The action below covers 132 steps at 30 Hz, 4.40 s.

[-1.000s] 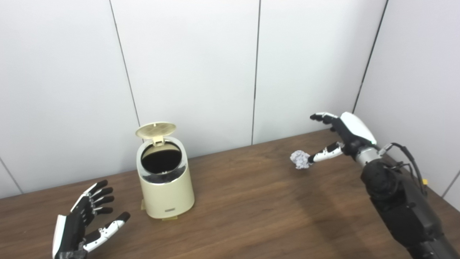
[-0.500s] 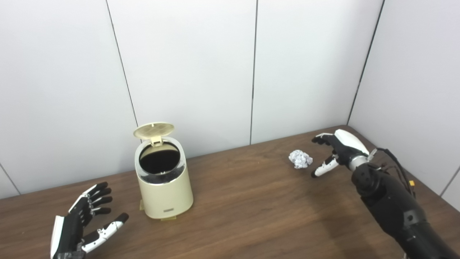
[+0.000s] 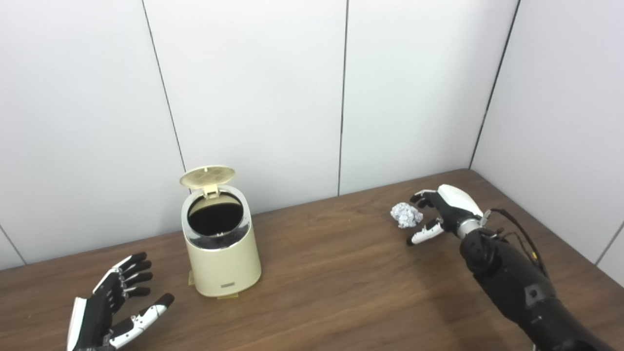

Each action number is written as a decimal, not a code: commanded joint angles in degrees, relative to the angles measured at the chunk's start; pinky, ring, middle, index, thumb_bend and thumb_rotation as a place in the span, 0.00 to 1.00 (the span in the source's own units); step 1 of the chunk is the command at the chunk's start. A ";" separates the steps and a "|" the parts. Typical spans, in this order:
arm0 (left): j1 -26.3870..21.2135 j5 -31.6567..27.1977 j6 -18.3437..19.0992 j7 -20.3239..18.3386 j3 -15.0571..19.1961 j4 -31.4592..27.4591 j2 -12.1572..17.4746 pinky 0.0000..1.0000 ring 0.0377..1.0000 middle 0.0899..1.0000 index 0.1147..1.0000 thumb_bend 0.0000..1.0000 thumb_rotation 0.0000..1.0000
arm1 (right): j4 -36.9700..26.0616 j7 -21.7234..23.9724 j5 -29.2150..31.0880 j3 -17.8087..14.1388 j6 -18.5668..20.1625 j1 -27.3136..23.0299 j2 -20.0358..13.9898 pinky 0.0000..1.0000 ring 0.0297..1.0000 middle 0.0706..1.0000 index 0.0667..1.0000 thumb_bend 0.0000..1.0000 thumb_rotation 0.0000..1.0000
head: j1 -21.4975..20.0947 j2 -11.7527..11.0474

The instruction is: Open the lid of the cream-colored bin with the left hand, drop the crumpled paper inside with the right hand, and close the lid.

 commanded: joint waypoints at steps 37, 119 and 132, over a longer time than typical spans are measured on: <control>2.75 1.54 1.91 0.03 -0.04 -2.88 -0.15 0.62 0.71 0.74 0.79 0.67 0.09 | 0.35 -1.79 0.00 2.90 -7.31 -1.58 -1.58 0.81 0.61 0.45 0.45 0.53 0.00 | 2.23 2.02; 2.70 7.06 2.37 5.29 -5.19 -2.33 -6.71 0.67 0.73 0.72 0.79 0.70 0.15 | -17.18 -1.86 0.27 5.28 -6.77 -12.97 27.05 1.00 0.75 0.43 0.46 0.53 0.00 | 20.54 1.90; 2.51 7.04 1.75 5.44 -5.29 -1.70 -7.10 0.67 0.72 0.72 0.78 0.71 0.15 | -13.47 1.81 3.76 6.68 -7.43 -13.60 26.92 0.93 0.81 0.76 0.82 0.97 0.25 | 21.52 2.23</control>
